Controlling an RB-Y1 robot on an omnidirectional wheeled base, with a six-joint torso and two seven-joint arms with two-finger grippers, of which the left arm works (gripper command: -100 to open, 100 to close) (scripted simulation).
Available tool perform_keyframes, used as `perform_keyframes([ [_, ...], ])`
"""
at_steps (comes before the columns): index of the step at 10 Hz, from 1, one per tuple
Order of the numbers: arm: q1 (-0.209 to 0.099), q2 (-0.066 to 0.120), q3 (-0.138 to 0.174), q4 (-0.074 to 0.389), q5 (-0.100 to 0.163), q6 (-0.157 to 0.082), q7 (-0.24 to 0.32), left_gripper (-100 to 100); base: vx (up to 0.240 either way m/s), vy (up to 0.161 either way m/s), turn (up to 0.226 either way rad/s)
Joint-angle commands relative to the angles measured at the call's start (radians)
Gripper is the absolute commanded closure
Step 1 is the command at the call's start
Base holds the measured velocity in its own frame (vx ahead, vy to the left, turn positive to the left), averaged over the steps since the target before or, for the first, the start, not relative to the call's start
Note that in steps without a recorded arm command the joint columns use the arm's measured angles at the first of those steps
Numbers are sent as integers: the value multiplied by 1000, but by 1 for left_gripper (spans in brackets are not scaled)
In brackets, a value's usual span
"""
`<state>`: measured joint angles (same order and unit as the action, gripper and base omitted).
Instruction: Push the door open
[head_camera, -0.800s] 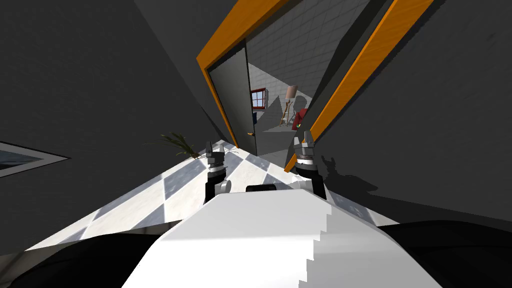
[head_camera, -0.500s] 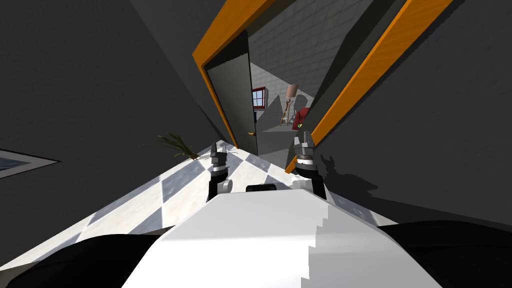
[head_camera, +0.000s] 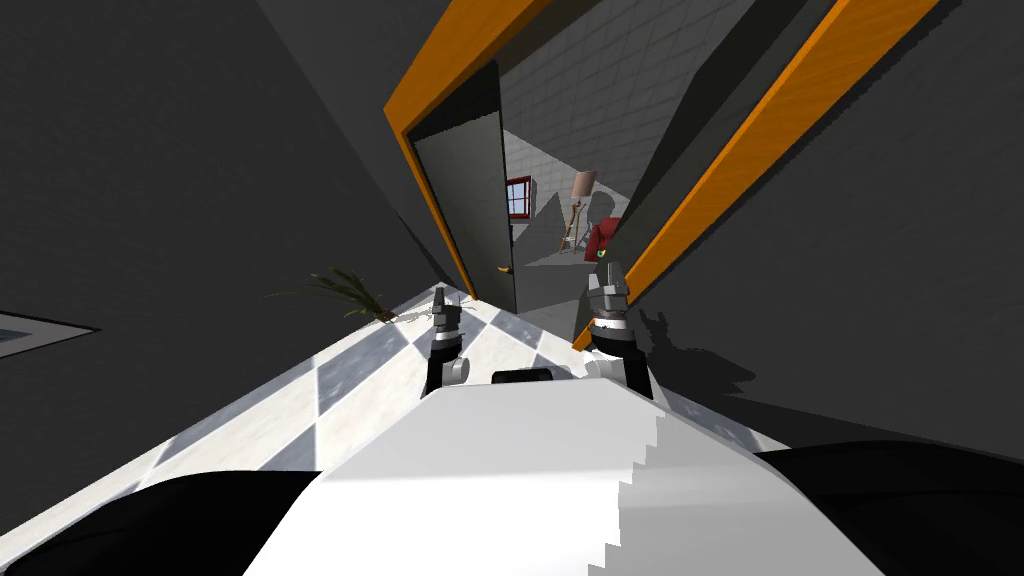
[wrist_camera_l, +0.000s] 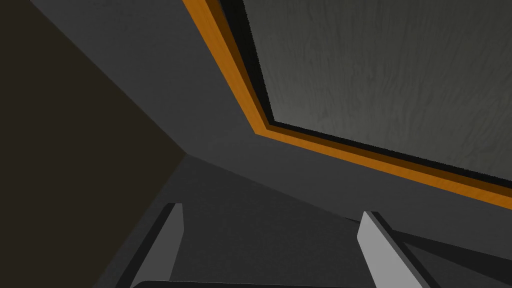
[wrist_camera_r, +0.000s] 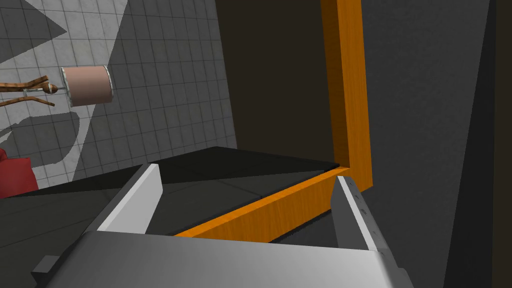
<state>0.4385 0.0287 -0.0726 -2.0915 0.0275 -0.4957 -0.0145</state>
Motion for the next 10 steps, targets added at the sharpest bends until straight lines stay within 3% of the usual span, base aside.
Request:
perform_keyframes([
  [1,-16,8,-3,37,-2,-9,8,-100,85,32,-11],
  [10,-113,34,-48,269,-29,-58,40,-100,97,39,-17],
])
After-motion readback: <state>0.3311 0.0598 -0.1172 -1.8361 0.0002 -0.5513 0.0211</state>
